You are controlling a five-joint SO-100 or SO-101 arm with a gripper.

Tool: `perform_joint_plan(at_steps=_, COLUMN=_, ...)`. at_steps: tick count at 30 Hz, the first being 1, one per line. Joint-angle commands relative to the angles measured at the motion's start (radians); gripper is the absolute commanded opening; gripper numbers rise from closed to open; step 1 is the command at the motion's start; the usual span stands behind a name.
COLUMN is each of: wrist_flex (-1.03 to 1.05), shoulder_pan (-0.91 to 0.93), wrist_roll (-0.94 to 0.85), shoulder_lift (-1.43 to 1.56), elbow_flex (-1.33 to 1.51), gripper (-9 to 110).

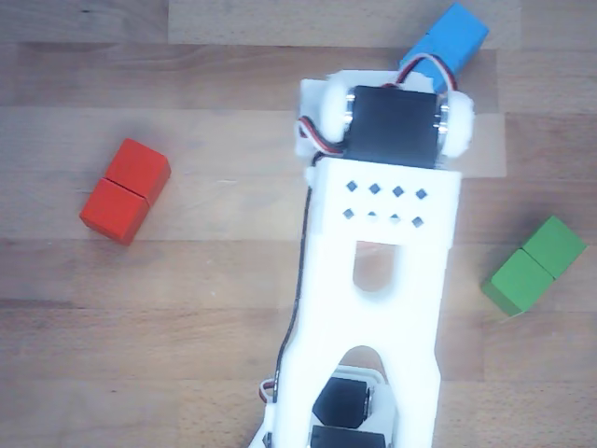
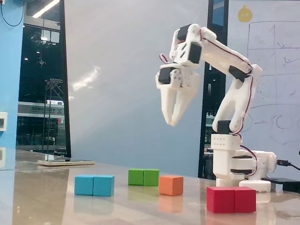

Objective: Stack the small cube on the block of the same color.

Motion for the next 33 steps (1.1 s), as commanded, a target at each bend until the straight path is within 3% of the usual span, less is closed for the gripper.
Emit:
perform_joint_plan(at_steps=1, wrist_flex=0.015, shoulder_pan=0.028, wrist_roll=0.008, shoulder_lift=0.009, elbow_flex=-0.058, gripper=0)
perform_joint_plan(at_steps=7, wrist_flex=-0.141, shoulder_pan=-0.005, wrist_roll=0.0, shoulder_lift=0.057, elbow_flex=0.037, gripper=0)
perform_joint_plan(at_steps=14, wrist_flex=-0.319, shoulder_pan=-0.008, wrist_roll=-0.002, shoulder_lift=0.311, elbow_flex=0.379, gripper=0)
perform_joint_plan(at_steps=24, wrist_flex=-0.405, shoulder_pan=-0.008, wrist_roll=-0.002, shoulder_lift=0.669, elbow_flex=0.779, gripper=0)
perform_joint_plan(at_steps=33, wrist_flex=-0.5, shoulder_pan=-0.005, wrist_roll=-0.002, shoulder_lift=0.822, elbow_flex=0.936, gripper=0)
